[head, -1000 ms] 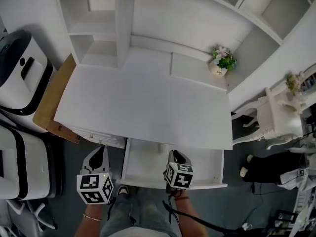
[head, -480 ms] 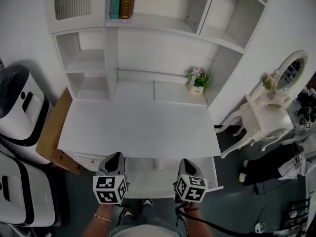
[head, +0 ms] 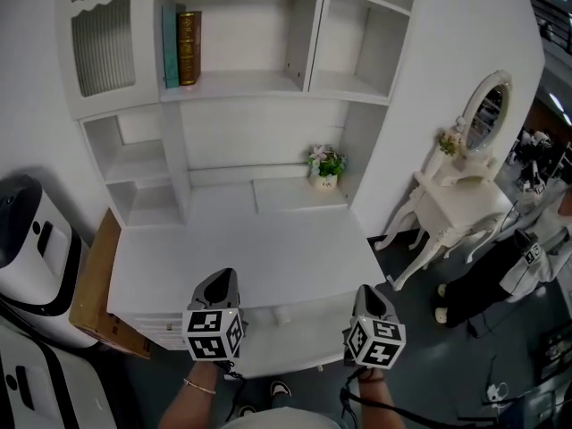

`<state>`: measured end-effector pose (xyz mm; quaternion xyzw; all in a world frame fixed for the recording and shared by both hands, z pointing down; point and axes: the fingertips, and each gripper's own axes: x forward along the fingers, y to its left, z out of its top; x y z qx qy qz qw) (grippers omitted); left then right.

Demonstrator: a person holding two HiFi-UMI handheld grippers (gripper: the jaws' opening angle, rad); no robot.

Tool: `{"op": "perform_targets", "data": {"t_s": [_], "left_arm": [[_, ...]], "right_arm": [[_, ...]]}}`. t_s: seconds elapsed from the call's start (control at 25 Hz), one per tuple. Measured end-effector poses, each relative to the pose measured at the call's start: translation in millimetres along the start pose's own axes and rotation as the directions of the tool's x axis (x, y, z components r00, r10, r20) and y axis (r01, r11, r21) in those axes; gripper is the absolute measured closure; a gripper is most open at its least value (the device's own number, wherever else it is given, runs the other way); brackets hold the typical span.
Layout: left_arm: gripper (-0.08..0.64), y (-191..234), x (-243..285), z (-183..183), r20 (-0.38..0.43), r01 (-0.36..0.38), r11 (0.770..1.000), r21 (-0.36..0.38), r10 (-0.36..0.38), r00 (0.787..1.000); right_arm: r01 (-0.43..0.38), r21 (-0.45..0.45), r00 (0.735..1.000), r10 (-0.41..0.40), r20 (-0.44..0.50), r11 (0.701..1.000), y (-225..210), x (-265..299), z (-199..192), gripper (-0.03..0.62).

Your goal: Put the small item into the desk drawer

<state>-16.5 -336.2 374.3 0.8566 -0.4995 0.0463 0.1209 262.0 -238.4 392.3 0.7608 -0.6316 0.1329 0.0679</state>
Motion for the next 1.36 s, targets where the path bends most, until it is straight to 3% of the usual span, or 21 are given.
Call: {"op": "perform_targets", "data": {"t_s": [0.28,1.36], "left_arm": [[0.563,-7,3,2,-0.01,0.016,1.0,0.009,-0.016,1.0],[0.563,-8,0,0,-0.018,0.008,1.0,0.013,-0.008,1.0]], "right_arm": [[0.034,0.026,0.999,-0.034,0.011,0.999,-11,-13,2,0.586],[0.004,0.057,1.0,-0.004,0.012,0.998,2,-19,3,0.587]]}}
